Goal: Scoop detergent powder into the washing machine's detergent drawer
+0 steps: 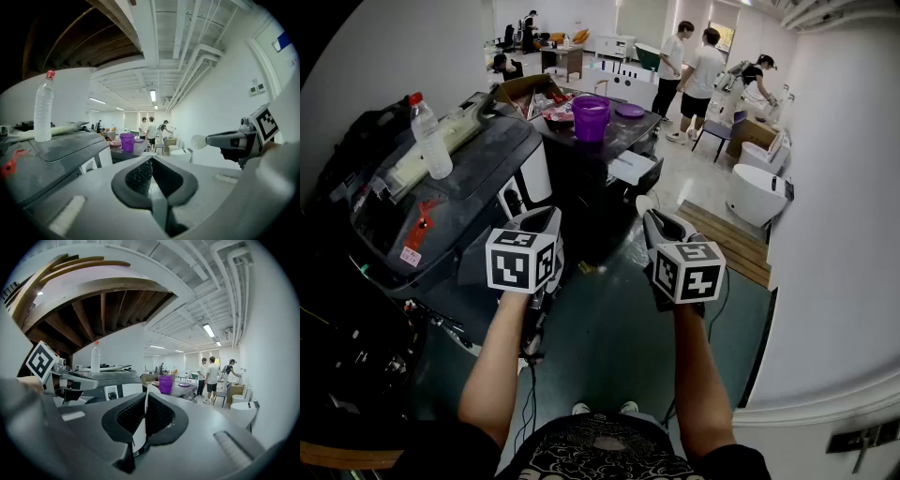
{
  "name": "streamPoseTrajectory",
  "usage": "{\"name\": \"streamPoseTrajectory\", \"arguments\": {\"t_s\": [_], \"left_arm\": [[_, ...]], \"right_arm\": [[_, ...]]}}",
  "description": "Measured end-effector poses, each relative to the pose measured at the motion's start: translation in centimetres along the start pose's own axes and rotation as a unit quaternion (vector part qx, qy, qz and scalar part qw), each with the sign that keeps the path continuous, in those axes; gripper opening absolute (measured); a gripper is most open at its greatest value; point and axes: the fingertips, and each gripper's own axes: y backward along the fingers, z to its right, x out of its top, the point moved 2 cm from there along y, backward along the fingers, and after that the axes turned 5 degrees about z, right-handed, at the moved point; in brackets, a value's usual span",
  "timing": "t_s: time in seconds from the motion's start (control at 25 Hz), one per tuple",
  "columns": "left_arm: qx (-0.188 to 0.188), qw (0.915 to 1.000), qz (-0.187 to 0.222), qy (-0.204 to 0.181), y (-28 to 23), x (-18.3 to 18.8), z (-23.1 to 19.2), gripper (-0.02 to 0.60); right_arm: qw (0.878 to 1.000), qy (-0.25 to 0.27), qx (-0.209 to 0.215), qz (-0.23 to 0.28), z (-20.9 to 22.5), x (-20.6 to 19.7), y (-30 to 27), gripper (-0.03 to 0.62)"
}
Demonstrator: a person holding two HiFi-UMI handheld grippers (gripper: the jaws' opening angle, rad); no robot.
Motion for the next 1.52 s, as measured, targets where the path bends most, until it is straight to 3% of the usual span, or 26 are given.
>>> {"name": "streamPoseTrajectory", "arguments": {"t_s": [0.76,1.08,1.52], "left_arm": [[-0.029,0.9996,-0.003,-0.003,-4.7,-0.1,-0.3,0.001],[-0.019,0.9998,-0.005,-0.007,-9.9,0.1,-0.4,0.001],[0.018,0.9997,-0.014,-0.002,-20.6,1.7,-0.8,0.001]], "right_arm": [[1.0,-0.009,-0.019,0.004,2.2,-0.7,-2.5,0.037],[1.0,-0.008,-0.006,0.003,6.0,-1.0,-6.1,0.037],[0.999,-0.002,0.042,-0.007,14.5,-0.2,-14.6,0.037]]}}
